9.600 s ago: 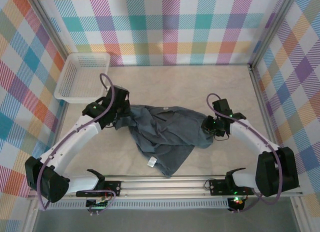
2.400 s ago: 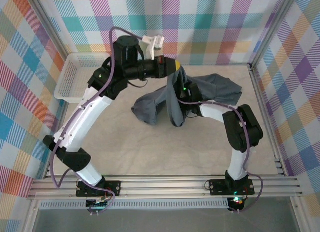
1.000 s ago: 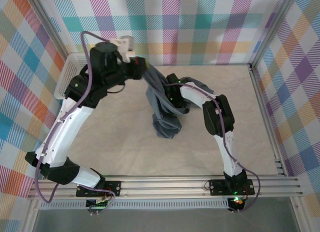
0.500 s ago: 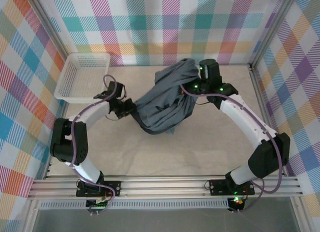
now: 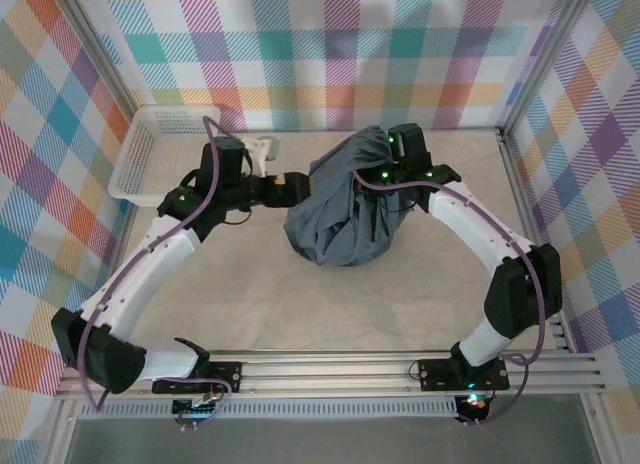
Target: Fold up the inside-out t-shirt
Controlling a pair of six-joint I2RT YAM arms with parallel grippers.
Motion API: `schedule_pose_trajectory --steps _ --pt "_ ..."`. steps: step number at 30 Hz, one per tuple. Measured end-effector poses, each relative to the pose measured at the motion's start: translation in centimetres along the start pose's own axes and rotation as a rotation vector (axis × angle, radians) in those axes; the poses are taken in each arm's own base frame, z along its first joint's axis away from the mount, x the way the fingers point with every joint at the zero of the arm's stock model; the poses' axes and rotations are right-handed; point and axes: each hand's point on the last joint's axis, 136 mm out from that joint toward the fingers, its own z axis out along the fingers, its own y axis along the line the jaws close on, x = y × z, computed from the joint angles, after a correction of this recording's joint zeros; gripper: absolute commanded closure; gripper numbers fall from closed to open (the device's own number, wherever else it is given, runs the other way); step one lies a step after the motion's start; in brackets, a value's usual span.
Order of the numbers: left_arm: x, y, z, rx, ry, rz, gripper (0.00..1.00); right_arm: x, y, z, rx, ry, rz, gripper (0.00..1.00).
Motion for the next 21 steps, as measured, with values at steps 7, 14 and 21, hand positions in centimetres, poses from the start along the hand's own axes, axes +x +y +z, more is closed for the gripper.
schedule_pose_trajectory --steps 7,14,21 --pt "0.3 -2.7 3.7 0.047 0.05 0.13 0.55 0.9 -0.9 0.5 0.016 0.039 0.034 1.0" --pt "0.2 -0.1 5.1 -0.055 0.061 0.087 1.0 1.7 -1.5 0.5 0.038 0.066 0.02 1.0" --pt "-8.9 -0.8 1.1 -0.094 -0.146 0.046 1.0 7.1 -3.2 1.9 0.083 0.205 -0.054 1.0"
